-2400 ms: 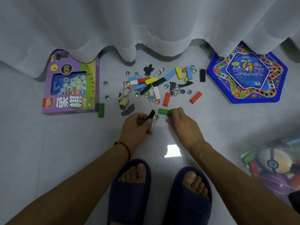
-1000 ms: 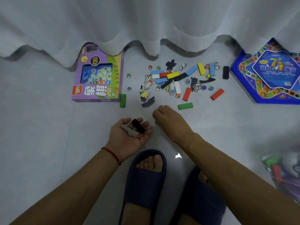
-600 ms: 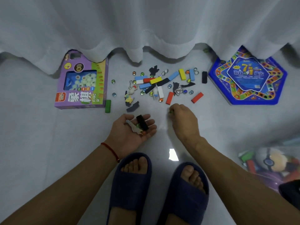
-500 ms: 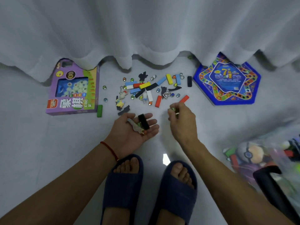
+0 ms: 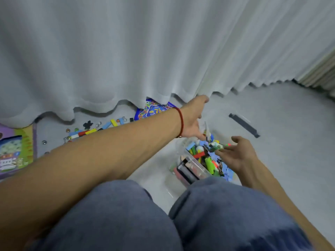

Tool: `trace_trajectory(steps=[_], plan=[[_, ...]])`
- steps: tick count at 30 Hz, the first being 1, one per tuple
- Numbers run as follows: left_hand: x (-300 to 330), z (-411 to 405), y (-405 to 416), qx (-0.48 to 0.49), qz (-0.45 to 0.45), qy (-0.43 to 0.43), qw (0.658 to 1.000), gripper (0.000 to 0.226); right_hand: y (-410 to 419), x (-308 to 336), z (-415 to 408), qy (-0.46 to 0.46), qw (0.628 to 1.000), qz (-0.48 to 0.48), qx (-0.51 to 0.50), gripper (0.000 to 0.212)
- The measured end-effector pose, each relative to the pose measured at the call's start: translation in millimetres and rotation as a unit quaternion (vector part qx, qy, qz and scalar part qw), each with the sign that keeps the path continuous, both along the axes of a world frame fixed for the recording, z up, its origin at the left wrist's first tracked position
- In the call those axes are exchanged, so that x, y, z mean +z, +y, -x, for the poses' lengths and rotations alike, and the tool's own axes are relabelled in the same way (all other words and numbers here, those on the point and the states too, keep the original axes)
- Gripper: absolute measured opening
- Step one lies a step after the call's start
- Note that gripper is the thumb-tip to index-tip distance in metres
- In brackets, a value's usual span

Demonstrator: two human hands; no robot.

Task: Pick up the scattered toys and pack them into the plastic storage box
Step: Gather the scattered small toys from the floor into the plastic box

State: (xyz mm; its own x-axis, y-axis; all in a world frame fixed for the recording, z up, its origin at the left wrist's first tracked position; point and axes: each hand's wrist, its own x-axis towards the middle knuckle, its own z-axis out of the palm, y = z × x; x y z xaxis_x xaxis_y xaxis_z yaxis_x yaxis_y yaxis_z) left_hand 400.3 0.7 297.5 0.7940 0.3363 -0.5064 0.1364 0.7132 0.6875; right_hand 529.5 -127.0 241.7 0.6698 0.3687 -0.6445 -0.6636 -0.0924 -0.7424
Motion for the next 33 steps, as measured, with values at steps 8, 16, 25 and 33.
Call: trace_trajectory(steps=[8, 16, 25, 33], plan=[[-72.9, 99.9, 25.1, 0.159, -0.159, 0.181, 0.957, 0.013, 11.9, 12.5, 50.1, -0.098, 0.977, -0.036, 0.188, 0.029], [-188.9, 268.5, 48.0, 0.232, -0.208, 0.435, 0.845, 0.017, 108.7, -59.0, 145.1, -0.251, 0.774, 0.125, 0.567, 0.015], [-264.6, 344.1, 89.5, 0.172, -0.376, 0.571, 0.709, 0.033, 263.7, -174.0, 158.8, -0.545, 0.401, 0.187, 0.712, 0.04], [-322.4, 338.9, 104.4, 0.206, -0.457, 0.603, 0.62, 0.045, 303.5, -256.0, 179.0, -0.616, 0.365, 0.205, 0.668, 0.071]])
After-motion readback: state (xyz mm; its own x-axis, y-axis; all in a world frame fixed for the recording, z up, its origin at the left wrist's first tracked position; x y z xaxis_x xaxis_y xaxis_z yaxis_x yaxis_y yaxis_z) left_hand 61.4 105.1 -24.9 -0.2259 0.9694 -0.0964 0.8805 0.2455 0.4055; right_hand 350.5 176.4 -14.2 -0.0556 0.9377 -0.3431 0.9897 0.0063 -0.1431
